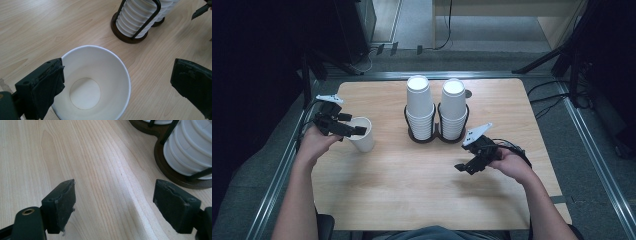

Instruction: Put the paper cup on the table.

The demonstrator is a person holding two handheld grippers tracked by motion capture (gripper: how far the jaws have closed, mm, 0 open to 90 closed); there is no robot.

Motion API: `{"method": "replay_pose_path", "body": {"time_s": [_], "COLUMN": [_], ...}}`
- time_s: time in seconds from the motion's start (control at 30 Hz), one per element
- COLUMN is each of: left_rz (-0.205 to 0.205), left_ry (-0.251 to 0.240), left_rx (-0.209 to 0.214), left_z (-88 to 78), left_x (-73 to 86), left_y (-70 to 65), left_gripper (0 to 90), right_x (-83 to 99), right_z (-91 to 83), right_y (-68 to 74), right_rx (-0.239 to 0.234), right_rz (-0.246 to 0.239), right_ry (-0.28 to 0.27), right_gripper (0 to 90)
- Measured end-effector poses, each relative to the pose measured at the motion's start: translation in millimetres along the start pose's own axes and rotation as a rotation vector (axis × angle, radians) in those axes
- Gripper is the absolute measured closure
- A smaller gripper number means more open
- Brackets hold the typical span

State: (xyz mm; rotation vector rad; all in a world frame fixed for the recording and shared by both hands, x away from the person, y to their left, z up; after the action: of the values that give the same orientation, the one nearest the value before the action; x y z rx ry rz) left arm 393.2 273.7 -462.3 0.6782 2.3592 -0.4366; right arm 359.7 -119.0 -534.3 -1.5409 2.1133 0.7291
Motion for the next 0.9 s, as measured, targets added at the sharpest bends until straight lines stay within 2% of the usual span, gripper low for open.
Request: {"method": "replay_pose_path", "body": {"time_s": [0.1, 0.2, 0.3, 0.4, 0.63, 0.77, 0.8, 0.9], "left_rz": [0.004, 0.015, 0.019, 0.033, 0.067, 0.088, 0.089, 0.102], "left_ry": [-0.013, -0.021, 0.004, 0.009, 0.0, -0.005, -0.011, -0.014], "left_rx": [0.019, 0.009, -0.004, -0.012, 0.012, 0.042, 0.056, 0.06], "left_z": [-0.2, 0.8, 4.2, 7.1, 12.6, 16.2, 16.5, 18.3], "left_x": [-3.5, -7.3, -9.0, -11.2, -16.9, -18.6, -19.4, -21.9], "left_y": [-5.6, -12.2, -18.9, -24.9, -38.5, -47.3, -49.9, -56.9], "left_gripper": [0.0, 0.0, 0.0, 0.0, 0.0, 0.0, 0.0, 0.0], "right_x": [-0.8, -0.6, 0.1, 0.6, 2.4, 3.3, 3.2, 2.2], "right_z": [-1.3, -2.0, -3.1, -4.0, -5.1, -6.0, -6.3, -7.1], "right_y": [0.2, 0.3, -0.3, -0.6, 0.7, 1.5, 2.0, 4.0], "right_rx": [0.0, 0.001, 0.005, 0.006, 0.01, 0.015, 0.017, 0.021], "right_rz": [-0.009, -0.007, -0.006, -0.004, -0.005, -0.001, -0.004, -0.017], "right_ry": [-0.006, -0.007, -0.007, -0.008, -0.006, -0.007, -0.007, -0.012], "right_gripper": [18.4, 18.4, 18.4, 18.4, 18.4, 18.4, 18.4, 18.4]}}
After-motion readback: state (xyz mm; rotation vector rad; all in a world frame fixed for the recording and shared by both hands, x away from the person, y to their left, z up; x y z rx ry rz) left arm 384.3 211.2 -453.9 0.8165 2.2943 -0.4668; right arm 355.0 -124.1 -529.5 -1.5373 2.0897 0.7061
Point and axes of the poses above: each handheld gripper's, and its own axes: z roughly forward along the jaws, x roughly out of its underside, y roughly to its left, the point moved 6 cm from there along z, roughly forward along the jaws, and after that the axes turned 8 degrees about -x, right-handed, at the moved point
